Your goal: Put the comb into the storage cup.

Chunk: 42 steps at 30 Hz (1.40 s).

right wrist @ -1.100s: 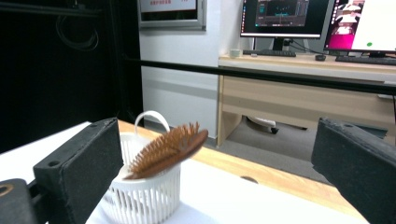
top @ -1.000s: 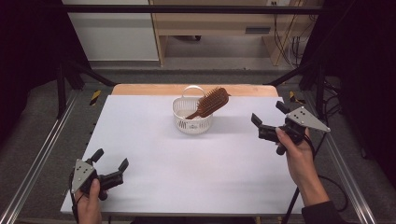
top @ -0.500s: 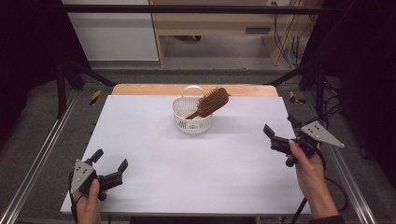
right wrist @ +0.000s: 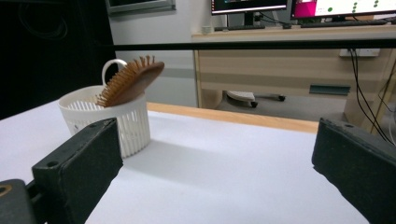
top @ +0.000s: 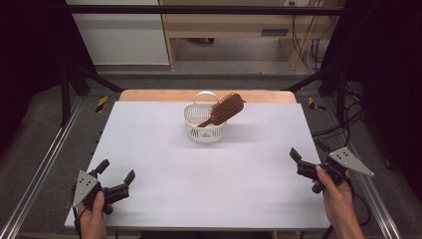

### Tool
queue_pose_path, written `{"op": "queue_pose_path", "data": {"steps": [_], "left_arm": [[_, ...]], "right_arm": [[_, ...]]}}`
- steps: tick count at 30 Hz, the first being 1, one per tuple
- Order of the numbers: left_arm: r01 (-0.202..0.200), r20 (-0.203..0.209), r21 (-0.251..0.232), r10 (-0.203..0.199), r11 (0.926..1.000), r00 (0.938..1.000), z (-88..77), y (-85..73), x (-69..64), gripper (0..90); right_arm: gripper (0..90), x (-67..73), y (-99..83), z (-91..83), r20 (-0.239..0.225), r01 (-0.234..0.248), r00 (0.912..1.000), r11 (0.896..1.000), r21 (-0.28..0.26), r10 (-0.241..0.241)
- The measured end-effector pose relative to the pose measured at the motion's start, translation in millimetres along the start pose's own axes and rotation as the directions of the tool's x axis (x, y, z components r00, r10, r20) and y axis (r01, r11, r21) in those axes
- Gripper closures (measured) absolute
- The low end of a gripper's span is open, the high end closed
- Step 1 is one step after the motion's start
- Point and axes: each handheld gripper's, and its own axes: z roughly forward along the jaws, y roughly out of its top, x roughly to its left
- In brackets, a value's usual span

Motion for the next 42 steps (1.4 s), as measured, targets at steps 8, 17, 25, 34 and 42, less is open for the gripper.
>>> {"op": "queue_pose_path", "data": {"steps": [8, 17, 25, 34, 42], "left_arm": [[-0.026, 0.020, 0.012, 0.025, 0.9996, 0.9995, -2.5, 1.0, -6.7, 1.1], [-0.015, 0.009, 0.011, 0.015, 0.9998, 0.9999, -8.5, -0.6, -2.7, 1.2], [-0.016, 0.011, 0.004, 0.016, 0.9999, 0.9998, -9.6, -0.2, -1.7, 1.3], [-0.023, 0.015, 0.002, 0.023, 0.9997, 0.9996, -8.6, 0.7, -4.3, 1.3], [-0.019, 0.019, -0.001, 0.019, 0.9998, 0.9997, -9.0, 0.5, -3.2, 1.3]], "right_arm": [[2.2, -4.3, -21.1, -7.0, 0.007, -0.021, 0.9998, 1.000, 0.014, 0.021], [2.2, 0.5, -37.3, -10.5, -0.009, 0.001, 1.0000, 0.999, 0.032, -0.001], [2.3, 7.7, -48.5, -13.2, -0.022, 0.019, 0.9996, 0.999, 0.043, -0.018], [2.3, 15.2, -54.5, -11.3, -0.040, 0.039, 0.9985, 0.998, 0.050, -0.037], [1.7, 21.0, -60.1, -9.6, -0.052, 0.049, 0.9975, 0.998, 0.047, -0.047]]}}
